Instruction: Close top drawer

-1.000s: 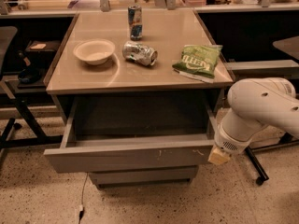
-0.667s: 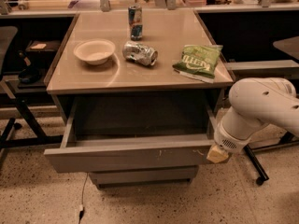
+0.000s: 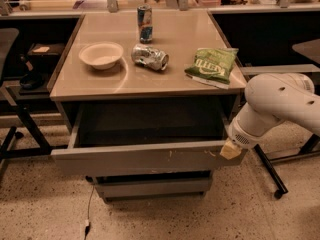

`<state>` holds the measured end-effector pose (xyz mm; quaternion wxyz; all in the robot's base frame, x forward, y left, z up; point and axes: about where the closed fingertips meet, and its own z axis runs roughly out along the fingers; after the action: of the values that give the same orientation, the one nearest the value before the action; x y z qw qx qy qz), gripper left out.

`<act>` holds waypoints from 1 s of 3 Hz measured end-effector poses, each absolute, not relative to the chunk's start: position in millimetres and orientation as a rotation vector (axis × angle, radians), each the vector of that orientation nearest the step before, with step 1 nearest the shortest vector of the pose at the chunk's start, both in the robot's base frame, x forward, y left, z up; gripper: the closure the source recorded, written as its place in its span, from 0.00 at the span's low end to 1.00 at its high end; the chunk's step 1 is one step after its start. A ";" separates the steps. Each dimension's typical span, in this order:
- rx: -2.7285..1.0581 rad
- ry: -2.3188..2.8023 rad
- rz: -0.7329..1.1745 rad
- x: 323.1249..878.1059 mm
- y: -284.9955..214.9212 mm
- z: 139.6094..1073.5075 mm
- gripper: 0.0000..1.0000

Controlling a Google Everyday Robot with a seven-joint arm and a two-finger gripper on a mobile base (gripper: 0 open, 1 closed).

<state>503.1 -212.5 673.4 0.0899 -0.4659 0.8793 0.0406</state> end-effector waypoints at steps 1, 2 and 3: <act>-1.384 2.615 0.120 503.1 -212.9 673.5 1.00; -1.281 2.619 0.063 555.9 -219.0 673.2 1.00; -1.274 2.620 0.074 556.8 -218.5 670.4 1.00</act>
Offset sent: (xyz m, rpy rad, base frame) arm 0.0652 -0.0104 0.0066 -0.0059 -0.0905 -0.1071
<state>556.8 -218.5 670.4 0.1133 -0.4342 0.8933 0.0254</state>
